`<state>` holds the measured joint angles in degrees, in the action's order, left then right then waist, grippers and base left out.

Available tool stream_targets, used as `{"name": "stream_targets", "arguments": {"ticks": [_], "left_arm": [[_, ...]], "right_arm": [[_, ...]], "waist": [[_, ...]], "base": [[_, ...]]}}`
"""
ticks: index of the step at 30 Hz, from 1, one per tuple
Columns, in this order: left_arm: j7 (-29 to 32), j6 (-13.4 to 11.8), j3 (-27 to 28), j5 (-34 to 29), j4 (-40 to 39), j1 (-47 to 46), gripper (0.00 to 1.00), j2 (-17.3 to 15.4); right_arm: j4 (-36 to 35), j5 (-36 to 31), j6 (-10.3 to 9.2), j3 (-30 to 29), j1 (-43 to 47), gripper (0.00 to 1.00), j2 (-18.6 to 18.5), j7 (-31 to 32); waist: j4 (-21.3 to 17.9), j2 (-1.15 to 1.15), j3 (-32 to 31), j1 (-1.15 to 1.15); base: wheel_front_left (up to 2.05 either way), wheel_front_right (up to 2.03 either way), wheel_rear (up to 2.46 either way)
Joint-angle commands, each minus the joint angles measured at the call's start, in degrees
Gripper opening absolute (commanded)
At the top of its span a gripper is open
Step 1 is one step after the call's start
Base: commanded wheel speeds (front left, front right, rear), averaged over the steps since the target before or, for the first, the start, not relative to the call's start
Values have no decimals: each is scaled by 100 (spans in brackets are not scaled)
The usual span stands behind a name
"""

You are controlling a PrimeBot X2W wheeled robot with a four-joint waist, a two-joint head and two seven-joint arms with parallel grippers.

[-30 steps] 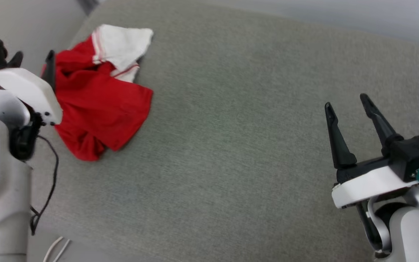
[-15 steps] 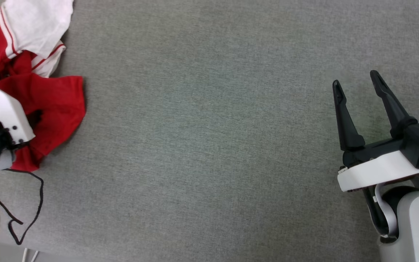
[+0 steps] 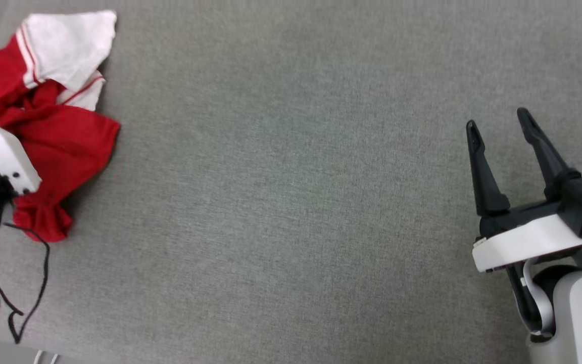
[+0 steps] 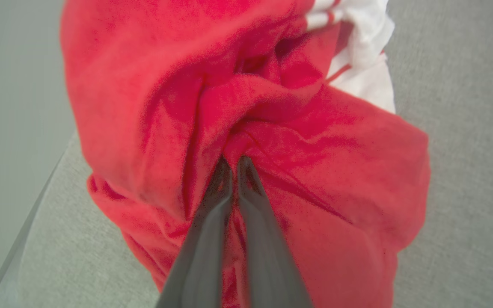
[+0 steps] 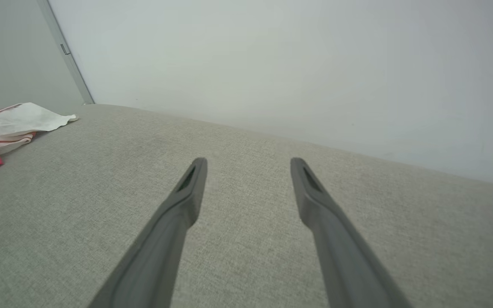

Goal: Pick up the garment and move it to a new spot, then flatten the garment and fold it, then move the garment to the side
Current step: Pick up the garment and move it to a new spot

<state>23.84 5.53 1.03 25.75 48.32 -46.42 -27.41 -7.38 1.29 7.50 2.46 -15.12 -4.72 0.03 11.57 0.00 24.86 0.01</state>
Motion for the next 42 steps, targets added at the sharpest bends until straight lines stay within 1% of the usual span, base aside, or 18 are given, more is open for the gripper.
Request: {"name": "stream_targets", "arguments": {"ticks": [1,4,5,6,11,14,17,19,23,27,33,35,38,40,42], "left_arm": [[-198,-25,-12,-58,-17,-97,0,-38],[-884,-84,-129,-306,-79,-201,0,-119],[-1332,-120,-205,-451,-145,-299,0,-141],[-1332,-120,-205,-451,-145,-299,0,-141],[-2291,-205,-435,-802,-335,-510,0,-106],[-2708,-233,-548,-883,-484,-583,0,28],[-2939,-204,-681,-929,-663,-577,0,199],[-3014,-188,-763,-930,-810,-497,0,338],[-3031,-167,-965,-865,-1207,-273,0,727],[-2908,-127,-1250,-757,-1738,99,0,1230],[-2652,-6,-1930,-590,-2570,736,0,2033],[-2571,21,-2208,-517,-2781,964,0,2201],[-2420,64,-2661,-340,-2976,1332,0,2352],[-2338,87,-3008,-278,-3007,1559,0,2399],[-2286,60,-3285,-257,-2911,1765,0,2416]], "right_arm": [[33,36,-2,-8,78,100,32,-42],[122,81,-2,-25,199,100,85,-93],[171,122,-2,-50,259,100,116,-123],[171,122,-2,-50,259,100,116,-123],[273,172,-2,-122,454,100,175,-201],[339,234,-2,-154,587,100,188,-243],[393,379,-2,-186,722,100,191,-261],[415,452,-2,-203,820,100,190,-270],[441,529,-2,-257,1008,100,189,-265],[409,546,-2,-312,1183,100,189,-214],[300,540,-2,-418,1351,100,189,-108],[263,554,-2,-439,1380,100,189,-79],[214,587,-2,-449,1417,100,190,-66],[180,625,-2,-469,1416,100,189,-55],[153,636,-2,-464,1384,100,190,-77]], "waist": [[52,0,-266,-1],[65,0,-601,-1],[60,0,-800,-1],[60,0,-800,-1],[-49,0,-1313,-1],[-199,0,-1614,-1],[-400,0,-1870,-1],[-566,0,-2029,-1],[-925,0,-2297,-1],[-1315,0,-2475,-1],[-1796,0,-2512,-1],[-1916,0,-2463,-1],[-2046,0,-2340,-1],[-2086,0,-2223,-1],[-2109,0,-2100,-1]], "base": [[0,0,0],[0,0,0],[0,0,0],[0,0,0],[0,0,0],[0,0,0],[0,0,0],[0,0,0],[0,0,0],[0,0,0],[0,0,0],[0,0,0],[0,0,0],[0,0,0],[0,0,0]]}}
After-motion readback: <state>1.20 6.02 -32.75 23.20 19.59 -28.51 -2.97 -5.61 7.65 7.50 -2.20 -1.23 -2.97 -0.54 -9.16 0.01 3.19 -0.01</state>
